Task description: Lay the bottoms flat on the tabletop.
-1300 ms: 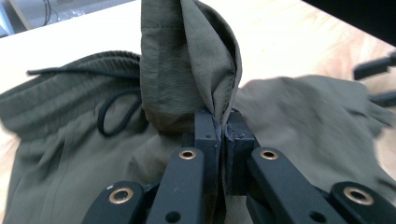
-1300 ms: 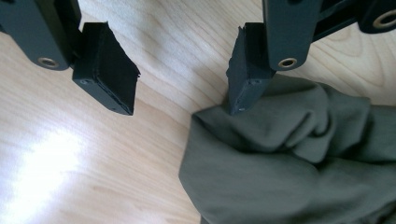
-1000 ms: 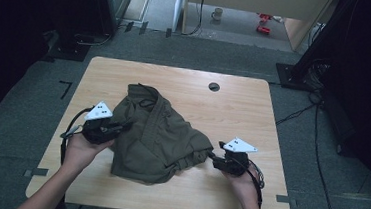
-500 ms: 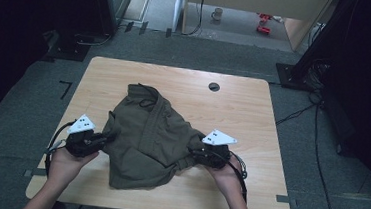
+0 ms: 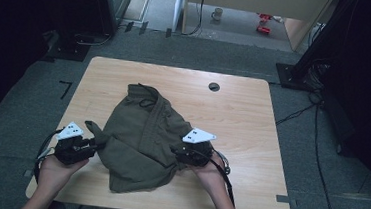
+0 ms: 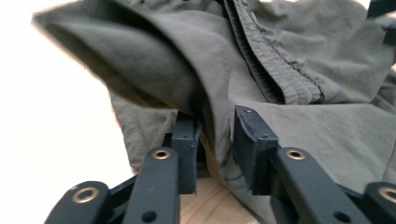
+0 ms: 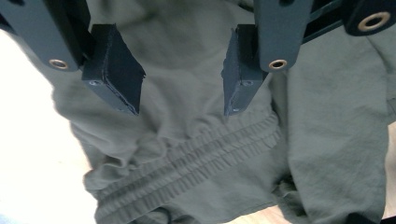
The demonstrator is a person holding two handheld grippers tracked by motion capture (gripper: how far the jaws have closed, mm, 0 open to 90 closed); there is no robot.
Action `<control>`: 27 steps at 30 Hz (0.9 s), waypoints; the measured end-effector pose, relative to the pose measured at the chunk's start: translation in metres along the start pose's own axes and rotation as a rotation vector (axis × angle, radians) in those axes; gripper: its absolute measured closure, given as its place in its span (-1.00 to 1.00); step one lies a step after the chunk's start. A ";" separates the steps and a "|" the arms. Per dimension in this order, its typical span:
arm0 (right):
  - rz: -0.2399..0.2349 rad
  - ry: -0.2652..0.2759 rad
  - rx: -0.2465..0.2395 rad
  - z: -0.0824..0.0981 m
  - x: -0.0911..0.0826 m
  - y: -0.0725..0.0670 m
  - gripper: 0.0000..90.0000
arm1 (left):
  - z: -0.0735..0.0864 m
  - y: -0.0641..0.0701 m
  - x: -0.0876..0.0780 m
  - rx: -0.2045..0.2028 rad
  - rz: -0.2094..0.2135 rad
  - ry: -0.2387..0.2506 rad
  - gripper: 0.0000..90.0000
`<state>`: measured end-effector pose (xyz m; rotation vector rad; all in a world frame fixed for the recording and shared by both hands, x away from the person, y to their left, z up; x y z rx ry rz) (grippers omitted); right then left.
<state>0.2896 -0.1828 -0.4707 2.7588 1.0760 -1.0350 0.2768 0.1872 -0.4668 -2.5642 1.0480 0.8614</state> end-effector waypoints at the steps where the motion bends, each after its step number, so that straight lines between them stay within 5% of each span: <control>1: -0.003 -0.002 0.002 0.000 0.002 -0.001 0.06 | 0.000 -0.001 -0.001 -0.007 0.001 0.010 0.51; 11: -0.024 -0.029 -0.031 -0.003 0.019 -0.015 0.07 | 0.008 -0.017 -0.010 -0.056 0.002 0.053 0.22; 22: -0.066 -0.040 -0.019 -0.010 0.032 -0.029 0.14 | 0.011 -0.033 -0.024 -0.068 -0.020 0.111 0.15; 25: -0.075 -0.053 -0.016 -0.011 0.038 -0.033 0.15 | 0.001 -0.023 -0.033 -0.018 -0.042 0.161 0.14; 27: -0.080 -0.056 -0.022 -0.010 0.042 -0.036 0.16 | -0.005 -0.018 -0.030 0.006 -0.045 0.150 0.14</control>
Point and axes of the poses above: each handheld gripper's, and its own axes: x roughly forward along the jaws, z roughly out of its underside, y roughly to its right, the point moved 1 cm from there along x, roughly forward along the jaws, and after that the axes turned 14 degrees about x, right-handed, at the moved point
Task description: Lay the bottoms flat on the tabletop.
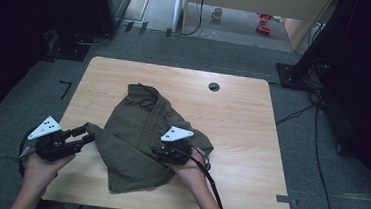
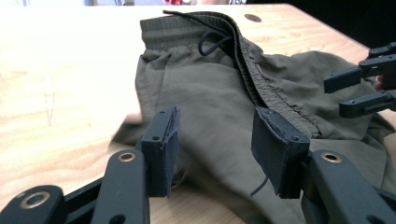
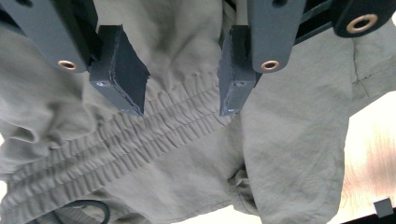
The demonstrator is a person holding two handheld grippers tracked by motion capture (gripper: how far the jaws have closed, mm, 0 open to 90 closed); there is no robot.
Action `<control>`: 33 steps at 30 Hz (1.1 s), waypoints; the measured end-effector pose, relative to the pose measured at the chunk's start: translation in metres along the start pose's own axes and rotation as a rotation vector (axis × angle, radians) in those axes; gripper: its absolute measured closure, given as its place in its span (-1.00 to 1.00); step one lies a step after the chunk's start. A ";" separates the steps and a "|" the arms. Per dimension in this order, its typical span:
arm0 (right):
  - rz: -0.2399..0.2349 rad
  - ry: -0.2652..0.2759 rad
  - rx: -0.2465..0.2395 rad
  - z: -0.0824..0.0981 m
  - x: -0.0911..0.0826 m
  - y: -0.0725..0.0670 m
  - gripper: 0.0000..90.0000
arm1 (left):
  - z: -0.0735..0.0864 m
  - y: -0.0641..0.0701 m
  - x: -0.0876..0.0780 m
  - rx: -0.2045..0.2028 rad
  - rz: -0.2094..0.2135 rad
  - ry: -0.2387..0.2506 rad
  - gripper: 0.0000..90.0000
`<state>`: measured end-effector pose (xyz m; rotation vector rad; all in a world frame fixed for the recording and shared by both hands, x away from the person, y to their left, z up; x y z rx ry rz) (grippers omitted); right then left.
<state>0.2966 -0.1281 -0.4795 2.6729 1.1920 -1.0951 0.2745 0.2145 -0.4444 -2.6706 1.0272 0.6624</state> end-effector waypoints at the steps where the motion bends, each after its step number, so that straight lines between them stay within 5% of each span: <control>1: -0.001 -0.002 0.000 0.000 0.002 -0.001 0.16 | -0.001 0.002 0.004 0.003 0.017 -0.004 0.14; 6: 0.009 -0.031 -0.034 0.003 0.015 -0.006 0.13 | -0.003 0.008 0.022 0.017 0.059 -0.018 0.12; 12: 0.012 -0.067 -0.043 0.008 0.026 -0.009 0.11 | 0.000 0.011 0.039 0.065 0.057 0.009 -0.02; 19: 0.019 -0.086 -0.062 0.012 0.034 -0.009 0.08 | 0.000 0.009 0.060 0.016 0.103 0.034 0.00; 29: 0.056 -0.107 -0.081 0.023 0.040 -0.008 0.03 | 0.010 0.007 0.087 0.032 0.111 -0.103 -0.03; 33: 0.066 -0.093 -0.084 0.024 0.042 -0.008 0.08 | 0.016 0.006 0.093 0.078 0.096 -0.129 -0.03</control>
Point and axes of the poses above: each handheld gripper's, and its own axes: x roughly forward along the jaws, z roughly out of its underside, y roughly to its right, the point moved 1 cm from there along x, roughly forward along the jaws, and after that the axes turned 14 degrees about x, right-handed, at the moved point
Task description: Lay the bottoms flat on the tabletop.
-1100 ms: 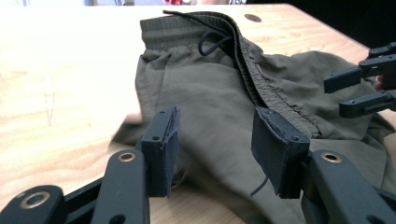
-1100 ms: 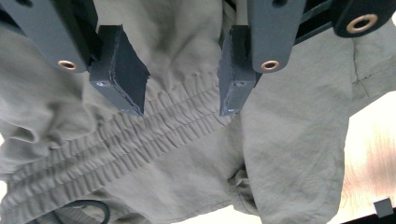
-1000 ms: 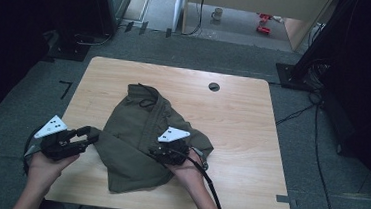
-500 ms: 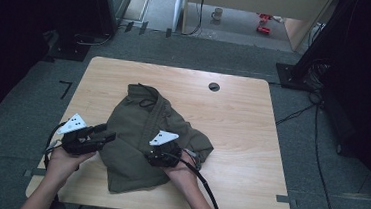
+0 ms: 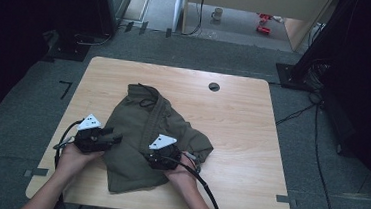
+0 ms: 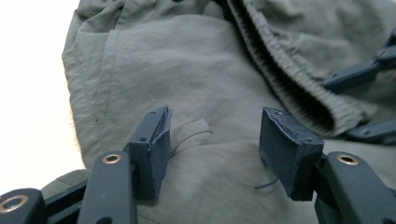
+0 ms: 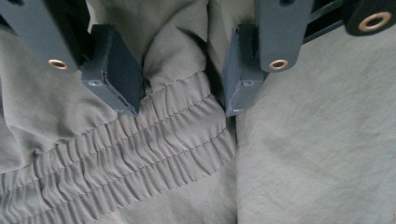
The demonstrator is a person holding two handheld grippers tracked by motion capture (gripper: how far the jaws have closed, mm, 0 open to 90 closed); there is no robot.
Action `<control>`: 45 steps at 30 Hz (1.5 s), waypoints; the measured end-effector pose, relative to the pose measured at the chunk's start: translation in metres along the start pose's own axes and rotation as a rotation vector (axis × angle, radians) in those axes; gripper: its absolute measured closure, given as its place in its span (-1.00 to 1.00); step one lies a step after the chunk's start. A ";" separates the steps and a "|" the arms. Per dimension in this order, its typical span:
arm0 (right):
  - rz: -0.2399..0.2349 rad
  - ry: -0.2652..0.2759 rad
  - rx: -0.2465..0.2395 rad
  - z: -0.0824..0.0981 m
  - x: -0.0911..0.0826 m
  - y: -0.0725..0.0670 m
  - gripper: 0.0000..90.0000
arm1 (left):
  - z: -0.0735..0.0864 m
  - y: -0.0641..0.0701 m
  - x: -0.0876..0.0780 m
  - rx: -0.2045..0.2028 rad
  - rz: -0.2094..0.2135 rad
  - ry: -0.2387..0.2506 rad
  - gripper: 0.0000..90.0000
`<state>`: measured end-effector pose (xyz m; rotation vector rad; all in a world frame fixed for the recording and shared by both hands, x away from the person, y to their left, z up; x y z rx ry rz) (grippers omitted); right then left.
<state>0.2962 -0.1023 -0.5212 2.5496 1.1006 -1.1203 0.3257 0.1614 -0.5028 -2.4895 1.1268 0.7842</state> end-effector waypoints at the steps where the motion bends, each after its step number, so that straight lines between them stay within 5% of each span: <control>1: -0.003 0.004 -0.001 0.000 0.000 0.000 0.11 | 0.000 -0.001 0.001 0.006 -0.005 0.007 -0.03; 10: -0.011 0.008 -0.001 -0.003 -0.006 0.001 0.61 | 0.004 0.001 0.011 0.024 0.000 -0.035 -0.06; 15: -0.013 -0.009 0.006 -0.010 -0.012 0.001 0.73 | 0.006 -0.001 0.012 0.009 0.003 -0.050 -0.06; 19: -0.030 0.032 0.026 -0.017 -0.025 0.007 0.78 | 0.007 -0.001 0.012 0.010 0.003 -0.051 -0.07; 36: 0.017 0.134 0.105 -0.049 -0.079 0.057 0.83 | 0.008 0.001 0.014 0.012 -0.007 -0.059 -0.08; 45: 0.059 0.143 0.127 -0.065 -0.095 0.086 0.83 | 0.009 0.001 0.014 0.012 -0.008 -0.063 -0.09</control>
Point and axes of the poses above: each handheld gripper's, and its own axes: x roughly forward along the jaws, z roughly out of its underside, y roughly to its right, the point moved 1 cm from there along x, roughly forward along the jaws, and after that the axes turned 14 degrees about x, right-handed, at the moved point
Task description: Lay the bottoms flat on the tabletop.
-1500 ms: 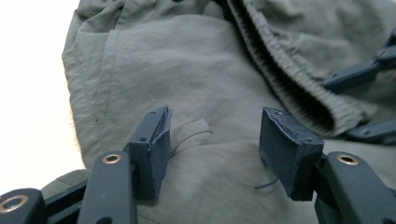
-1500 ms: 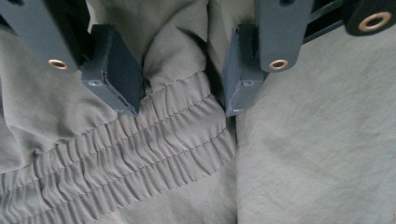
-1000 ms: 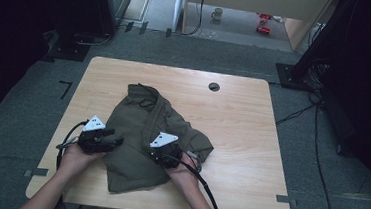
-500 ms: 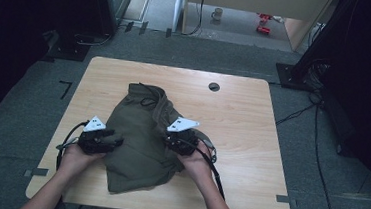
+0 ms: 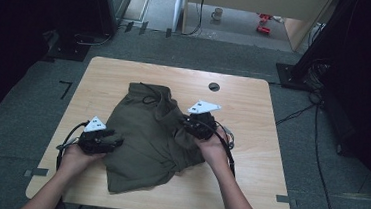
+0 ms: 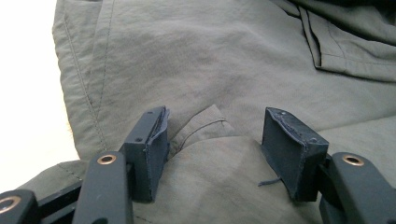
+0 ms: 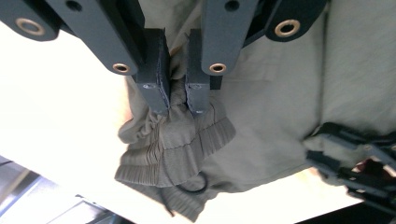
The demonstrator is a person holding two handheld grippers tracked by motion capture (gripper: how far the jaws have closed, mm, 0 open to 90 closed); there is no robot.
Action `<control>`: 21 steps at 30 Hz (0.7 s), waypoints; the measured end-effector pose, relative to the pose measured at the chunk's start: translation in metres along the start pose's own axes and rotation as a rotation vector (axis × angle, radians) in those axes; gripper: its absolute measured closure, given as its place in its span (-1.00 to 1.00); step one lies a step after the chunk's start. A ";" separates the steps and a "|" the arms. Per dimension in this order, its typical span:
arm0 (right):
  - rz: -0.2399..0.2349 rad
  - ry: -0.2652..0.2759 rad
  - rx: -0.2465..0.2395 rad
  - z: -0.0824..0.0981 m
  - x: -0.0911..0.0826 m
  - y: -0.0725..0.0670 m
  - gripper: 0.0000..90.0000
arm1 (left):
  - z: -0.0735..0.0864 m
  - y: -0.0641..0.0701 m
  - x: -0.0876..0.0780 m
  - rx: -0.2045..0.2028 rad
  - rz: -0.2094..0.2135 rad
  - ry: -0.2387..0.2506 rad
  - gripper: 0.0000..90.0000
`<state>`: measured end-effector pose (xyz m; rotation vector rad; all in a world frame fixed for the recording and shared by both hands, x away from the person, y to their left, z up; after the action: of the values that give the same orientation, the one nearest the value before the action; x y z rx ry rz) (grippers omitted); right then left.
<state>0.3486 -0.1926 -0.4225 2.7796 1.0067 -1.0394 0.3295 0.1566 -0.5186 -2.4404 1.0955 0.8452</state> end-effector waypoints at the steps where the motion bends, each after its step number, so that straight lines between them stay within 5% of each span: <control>1: 0.002 0.003 0.009 -0.003 -0.001 0.004 0.83 | 0.000 0.000 0.000 -0.001 -0.001 0.000 -0.09; 9: 0.010 0.024 0.061 -0.015 -0.005 0.030 0.83 | 0.000 0.001 0.000 0.000 -0.005 -0.001 -0.09; 21: 0.085 0.013 0.121 -0.031 -0.003 0.079 0.83 | 0.001 0.002 0.000 0.002 -0.009 -0.003 -0.10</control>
<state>0.4099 -0.2499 -0.4133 2.8996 0.8459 -1.1078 0.3279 0.1555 -0.5193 -2.4399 1.0827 0.8441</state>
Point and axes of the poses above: each handheld gripper's, and its own axes: x roughly forward along the jaws, z roughly out of its underside, y roughly to its right, the point moved 1 cm from there along x, roughly forward along the jaws, and after that the axes turned 14 degrees about x, right-handed, at the moved point
